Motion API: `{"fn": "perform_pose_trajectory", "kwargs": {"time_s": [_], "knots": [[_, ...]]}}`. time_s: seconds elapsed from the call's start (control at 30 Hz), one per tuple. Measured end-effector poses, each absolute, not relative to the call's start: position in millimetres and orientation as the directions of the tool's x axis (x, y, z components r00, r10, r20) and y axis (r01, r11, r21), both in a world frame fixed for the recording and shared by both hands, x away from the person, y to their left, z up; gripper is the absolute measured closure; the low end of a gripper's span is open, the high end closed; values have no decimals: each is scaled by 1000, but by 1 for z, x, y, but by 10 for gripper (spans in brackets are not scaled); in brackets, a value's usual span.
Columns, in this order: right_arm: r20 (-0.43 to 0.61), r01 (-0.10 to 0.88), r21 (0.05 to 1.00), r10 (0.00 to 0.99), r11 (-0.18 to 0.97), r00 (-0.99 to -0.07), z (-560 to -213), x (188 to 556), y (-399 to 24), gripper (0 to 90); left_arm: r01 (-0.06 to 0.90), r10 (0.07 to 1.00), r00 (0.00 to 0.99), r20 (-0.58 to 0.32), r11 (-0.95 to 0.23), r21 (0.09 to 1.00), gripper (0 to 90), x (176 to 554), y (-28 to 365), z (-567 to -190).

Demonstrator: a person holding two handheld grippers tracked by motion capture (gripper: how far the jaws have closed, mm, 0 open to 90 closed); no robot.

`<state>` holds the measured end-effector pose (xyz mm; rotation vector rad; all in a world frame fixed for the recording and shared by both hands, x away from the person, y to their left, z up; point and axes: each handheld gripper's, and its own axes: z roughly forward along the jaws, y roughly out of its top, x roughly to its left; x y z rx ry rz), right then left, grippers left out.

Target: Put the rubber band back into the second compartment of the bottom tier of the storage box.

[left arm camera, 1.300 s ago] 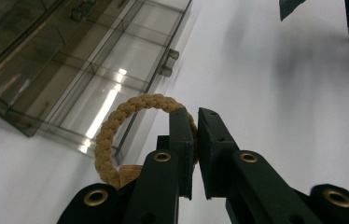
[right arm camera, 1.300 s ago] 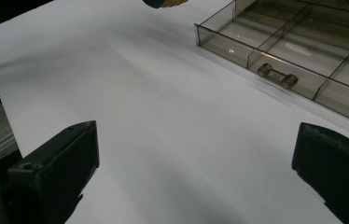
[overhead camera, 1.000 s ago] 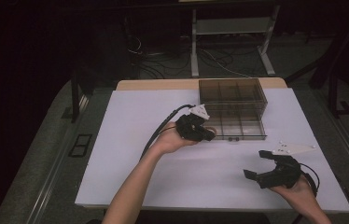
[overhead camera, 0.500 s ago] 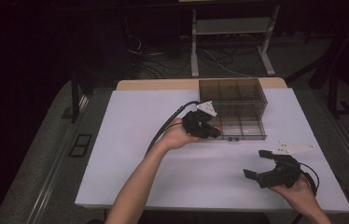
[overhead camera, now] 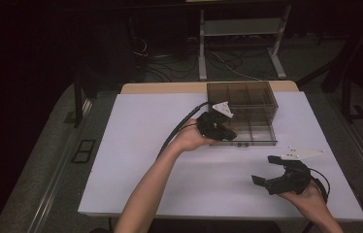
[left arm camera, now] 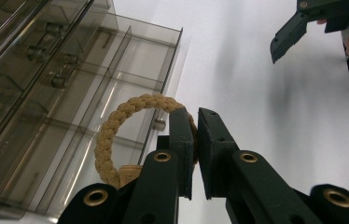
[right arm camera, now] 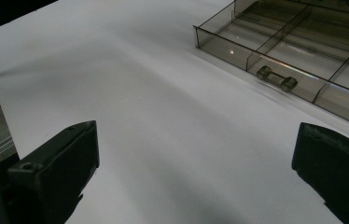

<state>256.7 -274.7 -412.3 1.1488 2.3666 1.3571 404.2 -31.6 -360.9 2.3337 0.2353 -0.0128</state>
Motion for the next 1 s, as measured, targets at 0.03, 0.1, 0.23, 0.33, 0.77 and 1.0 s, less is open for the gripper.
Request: {"fn": "perform_pose_trajectory", "kwargs": {"time_s": [0.03, 0.1, 0.23, 0.33, 0.77, 1.0], "knots": [[210, 534, 796, 698, 284, -684, -412, 257, -274, 0, 170, 161, 984, -81, -682, 711, 833, 405, -34, -361], [210, 532, 798, 698, 283, -685, -413, 257, -274, 1, 169, 157, 984, -83, -685, 709, 833, 405, -37, -362], [215, 536, 797, 698, 279, -683, -412, 257, -274, 0, 167, 155, 985, -83, -686, 709, 833, 407, -42, -363], [218, 537, 798, 700, 273, -680, -412, 257, -275, 1, 165, 154, 985, -80, -688, 707, 833, 410, -44, -365], [223, 539, 801, 704, 262, -674, -411, 258, -278, 1, 175, 167, 982, -83, -661, 729, 832, 419, -55, -374], [219, 535, 801, 701, 268, -679, -412, 259, -277, 1, 188, 185, 979, -87, -648, 738, 832, 423, -58, -380]]}}
